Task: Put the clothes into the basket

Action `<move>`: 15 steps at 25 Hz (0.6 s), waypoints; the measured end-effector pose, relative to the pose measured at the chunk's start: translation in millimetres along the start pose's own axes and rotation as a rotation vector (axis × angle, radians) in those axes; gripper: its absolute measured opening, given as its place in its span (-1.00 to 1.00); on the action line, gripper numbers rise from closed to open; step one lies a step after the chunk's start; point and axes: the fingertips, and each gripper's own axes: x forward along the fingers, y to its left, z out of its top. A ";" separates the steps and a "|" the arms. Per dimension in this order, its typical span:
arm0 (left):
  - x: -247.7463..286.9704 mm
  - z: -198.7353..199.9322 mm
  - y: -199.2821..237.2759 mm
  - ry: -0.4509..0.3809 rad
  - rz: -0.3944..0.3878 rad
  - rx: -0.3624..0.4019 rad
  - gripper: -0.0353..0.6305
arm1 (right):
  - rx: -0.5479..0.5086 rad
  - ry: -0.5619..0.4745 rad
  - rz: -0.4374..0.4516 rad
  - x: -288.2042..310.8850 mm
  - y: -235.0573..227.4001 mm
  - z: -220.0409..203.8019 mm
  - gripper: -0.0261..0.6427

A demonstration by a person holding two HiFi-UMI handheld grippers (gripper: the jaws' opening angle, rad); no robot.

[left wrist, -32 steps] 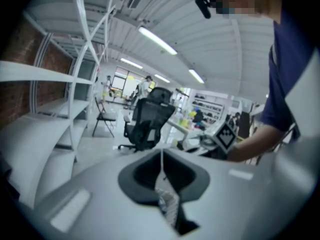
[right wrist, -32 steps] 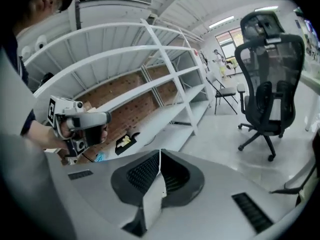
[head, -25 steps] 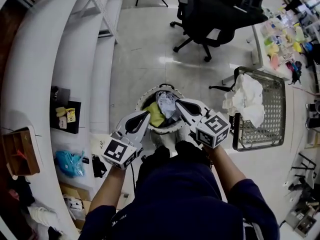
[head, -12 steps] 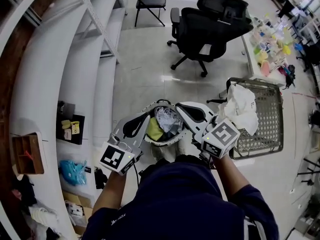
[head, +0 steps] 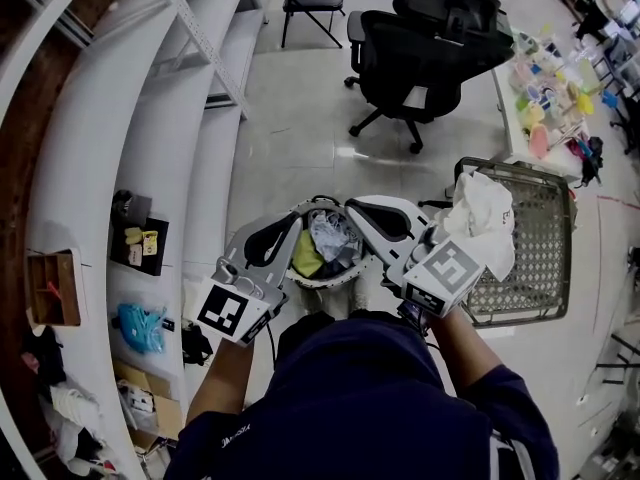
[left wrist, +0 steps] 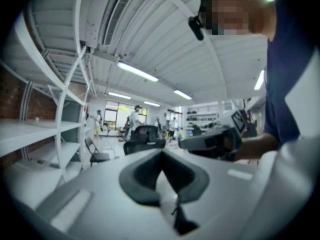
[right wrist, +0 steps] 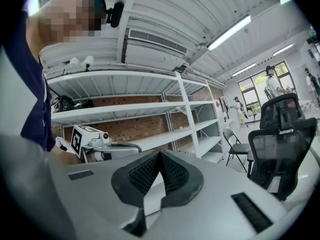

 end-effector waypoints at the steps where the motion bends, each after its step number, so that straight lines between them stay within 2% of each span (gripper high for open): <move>1: 3.1 -1.0 -3.0 0.005 0.005 0.000 -0.88 | 0.002 0.000 0.006 -3.1 -1.6 1.2 -0.90; 4: 10.8 -7.2 -10.5 0.037 0.009 0.012 -0.88 | 0.004 -0.006 0.014 -10.1 -8.6 7.2 -0.90; 15: 23.7 -10.6 -14.6 0.070 0.047 0.008 -0.88 | 0.021 0.014 0.054 -9.9 -15.1 -1.3 -0.90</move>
